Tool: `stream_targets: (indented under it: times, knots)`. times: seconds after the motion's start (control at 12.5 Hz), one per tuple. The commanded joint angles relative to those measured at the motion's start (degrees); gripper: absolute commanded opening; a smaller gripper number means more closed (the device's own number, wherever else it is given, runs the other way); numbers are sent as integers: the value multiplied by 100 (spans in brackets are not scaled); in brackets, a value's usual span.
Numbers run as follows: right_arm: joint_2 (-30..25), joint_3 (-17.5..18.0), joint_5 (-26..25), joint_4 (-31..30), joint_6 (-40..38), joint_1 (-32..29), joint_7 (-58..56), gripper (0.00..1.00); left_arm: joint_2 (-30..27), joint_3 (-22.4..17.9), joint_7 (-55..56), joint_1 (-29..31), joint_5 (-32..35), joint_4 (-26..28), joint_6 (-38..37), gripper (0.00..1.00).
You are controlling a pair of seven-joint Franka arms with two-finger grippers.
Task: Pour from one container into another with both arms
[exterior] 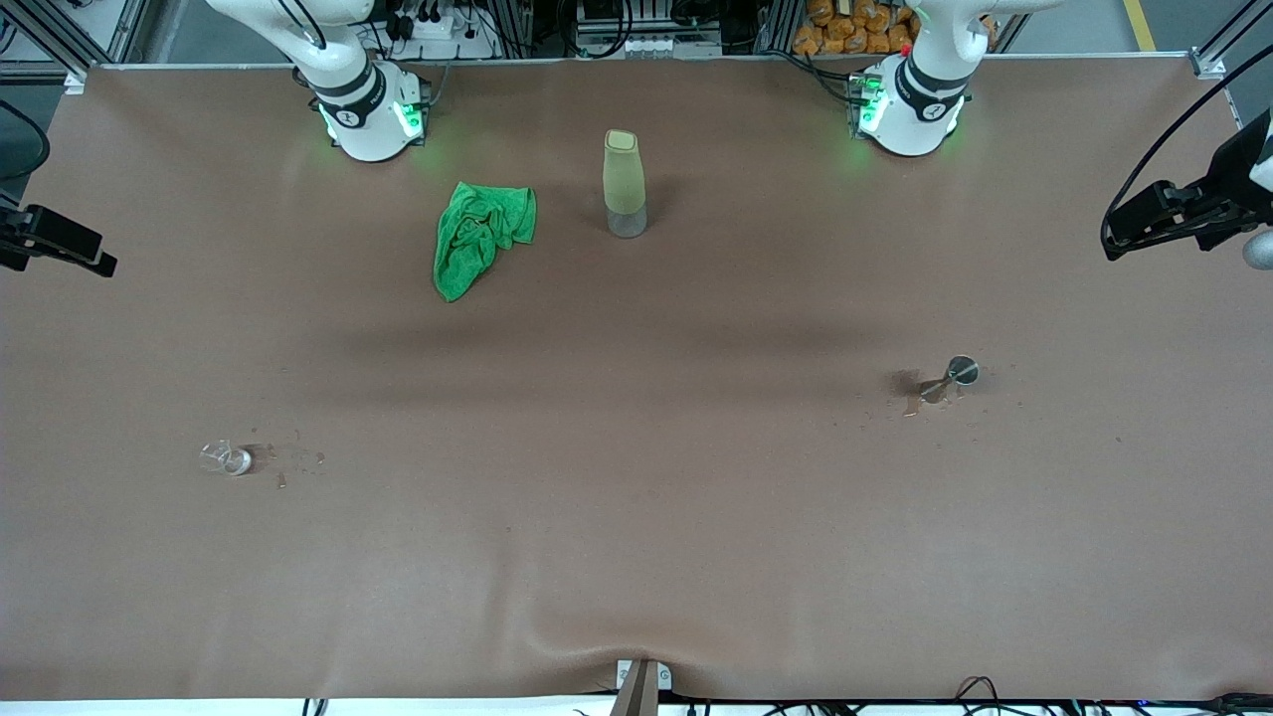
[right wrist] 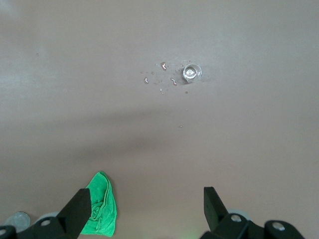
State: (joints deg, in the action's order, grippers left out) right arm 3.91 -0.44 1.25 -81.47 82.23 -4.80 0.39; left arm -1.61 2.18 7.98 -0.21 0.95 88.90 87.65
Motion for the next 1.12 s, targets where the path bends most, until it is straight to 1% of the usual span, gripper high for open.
stream_targets:
  times: [0.0,0.16,0.24,0.32,0.4,0.48,0.56,0.72,0.88,1.04]
  knots:
    - [-5,18,-46,52,-50,-12,75,100,38,-7,19,-15,116,-109,-90,100]
    - [13,18,-11,17,11,-12,14,100,81,-16,28,-15,125,-162,-90,100]
    - [378,27,24,-27,3,14,-4,100,99,-25,37,-15,125,-162,-90,100]
    - [678,18,-28,95,-32,84,-48,100,134,-34,-7,11,99,-145,-90,100]
    - [637,18,33,87,-23,50,-66,100,169,-25,-42,134,3,-58,-81,100]
    - [637,18,-10,87,-23,84,-66,100,239,-34,-260,257,-163,13,-20,100]
    - [637,18,-20,87,-23,93,-66,100,292,-34,-628,423,-339,92,102,100]
    - [646,18,-11,87,-14,50,-66,100,319,-25,-1645,740,-699,530,654,100]
    - [698,0,-19,78,12,-3,-57,100,415,-25,-2892,1231,-1304,1065,1269,100]
    - [838,-8,6,70,-14,-91,-40,100,547,-25,-4141,1522,-1876,1497,1693,100]
